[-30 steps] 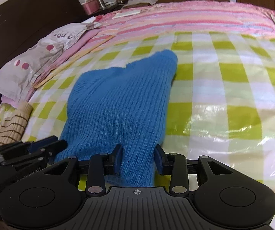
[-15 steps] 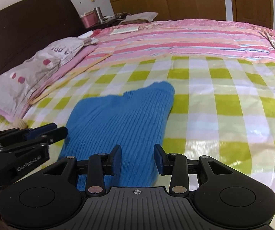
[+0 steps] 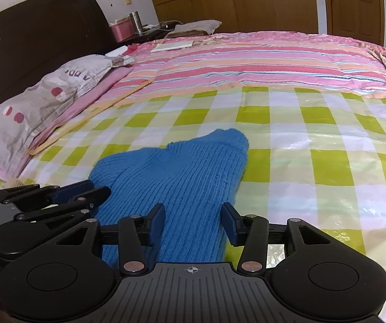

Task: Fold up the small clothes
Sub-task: 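Open the left tool and withdraw both tools from the sweater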

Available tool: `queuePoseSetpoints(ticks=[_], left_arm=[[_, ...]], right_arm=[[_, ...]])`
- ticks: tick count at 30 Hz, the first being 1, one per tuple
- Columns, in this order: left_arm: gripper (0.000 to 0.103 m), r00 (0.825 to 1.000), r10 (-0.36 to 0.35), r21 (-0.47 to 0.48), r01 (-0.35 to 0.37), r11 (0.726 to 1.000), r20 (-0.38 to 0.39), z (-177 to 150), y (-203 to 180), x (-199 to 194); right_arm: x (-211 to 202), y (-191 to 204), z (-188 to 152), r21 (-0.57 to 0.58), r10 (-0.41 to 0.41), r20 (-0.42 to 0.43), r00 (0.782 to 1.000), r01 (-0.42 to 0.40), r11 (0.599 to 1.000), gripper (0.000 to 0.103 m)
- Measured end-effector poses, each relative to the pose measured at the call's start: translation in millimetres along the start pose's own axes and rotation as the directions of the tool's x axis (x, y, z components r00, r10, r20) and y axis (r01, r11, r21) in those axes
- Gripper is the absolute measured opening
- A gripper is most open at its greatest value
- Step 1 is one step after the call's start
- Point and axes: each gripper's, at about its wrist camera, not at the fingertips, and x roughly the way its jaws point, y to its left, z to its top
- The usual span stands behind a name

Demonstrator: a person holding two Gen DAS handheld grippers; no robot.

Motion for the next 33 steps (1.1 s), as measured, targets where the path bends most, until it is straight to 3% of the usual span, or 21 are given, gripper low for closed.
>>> queuePoseSetpoints(ticks=[6,12,16,29,33], left_arm=[[0.032,1.0,0.026,-0.016,-0.026,1.0,-0.015,-3.8,5.9,1.2],[0.032,0.999,0.043,-0.088,-0.045,0.995,-0.022,-18.8,23.4,-4.9],[0.032,0.998,0.038,-0.157,-0.044,0.987,-0.04,-25.0,37.9,-7.3],[0.032,0.995,0.079,-0.086,-0.085,0.993,-0.062,-32.9,31.2,-12.2],[0.032,0.994,0.068,-0.119,-0.078,0.99,-0.082,-31.8,40.3,-11.0]], right_arm=[[0.6,2.6,2.0,-0.013,0.003,0.007,1.0,-0.003,1.0,0.048],[-7.0,-2.4,1.5,-0.009,-0.005,0.042,0.999,0.006,1.0,0.055],[-2.2,-11.2,-1.9,0.029,-0.002,0.023,1.0,0.001,1.0,0.058],[4.1,-13.5,-8.0,0.115,0.081,-0.012,0.997,-0.079,0.99,0.061],[11.0,-15.0,-13.2,0.152,0.101,-0.038,0.994,-0.094,0.984,0.064]])
